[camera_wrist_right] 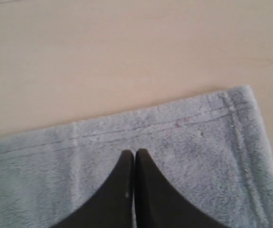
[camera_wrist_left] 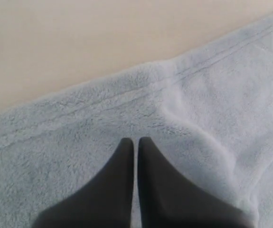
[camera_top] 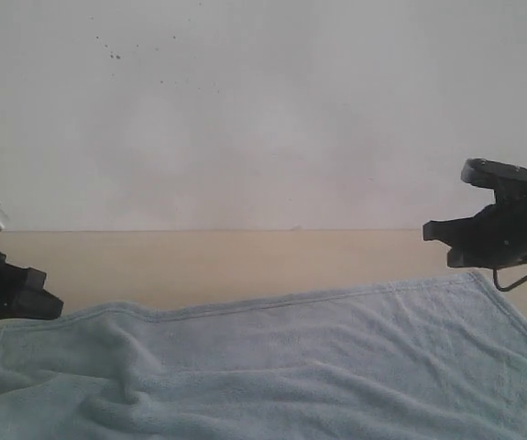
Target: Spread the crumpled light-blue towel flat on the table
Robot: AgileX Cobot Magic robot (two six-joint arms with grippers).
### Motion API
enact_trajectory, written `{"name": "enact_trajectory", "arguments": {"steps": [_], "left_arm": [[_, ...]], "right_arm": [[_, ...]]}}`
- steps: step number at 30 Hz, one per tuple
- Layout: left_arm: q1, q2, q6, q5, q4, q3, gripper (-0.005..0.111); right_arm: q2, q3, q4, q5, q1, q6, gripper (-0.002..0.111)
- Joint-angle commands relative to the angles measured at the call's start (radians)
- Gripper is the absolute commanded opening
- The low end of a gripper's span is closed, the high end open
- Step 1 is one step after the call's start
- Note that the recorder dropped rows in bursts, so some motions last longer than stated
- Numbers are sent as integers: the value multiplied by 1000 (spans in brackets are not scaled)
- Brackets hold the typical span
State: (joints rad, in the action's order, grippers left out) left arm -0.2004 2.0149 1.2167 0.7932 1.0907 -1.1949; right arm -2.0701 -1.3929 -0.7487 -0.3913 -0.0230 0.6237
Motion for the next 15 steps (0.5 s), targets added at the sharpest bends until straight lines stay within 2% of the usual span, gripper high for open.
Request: {"name": "enact_trajectory", "arguments": {"steps": [1, 7, 9, 15], "left_arm": [[4, -8, 48, 10, 77, -4, 4], [4, 0, 50, 44, 230, -4, 4], [4, 0, 61, 60, 228, -4, 4], [4, 0, 90, 63, 221, -4, 4]], "right_arm": [[-33, -26, 5, -25, -59, -5, 0], [-65, -26, -17, -49, -71, 3, 0], [-74, -26, -17, -22, -71, 43, 0], [-87, -26, -28, 46, -73, 6, 0]]}}
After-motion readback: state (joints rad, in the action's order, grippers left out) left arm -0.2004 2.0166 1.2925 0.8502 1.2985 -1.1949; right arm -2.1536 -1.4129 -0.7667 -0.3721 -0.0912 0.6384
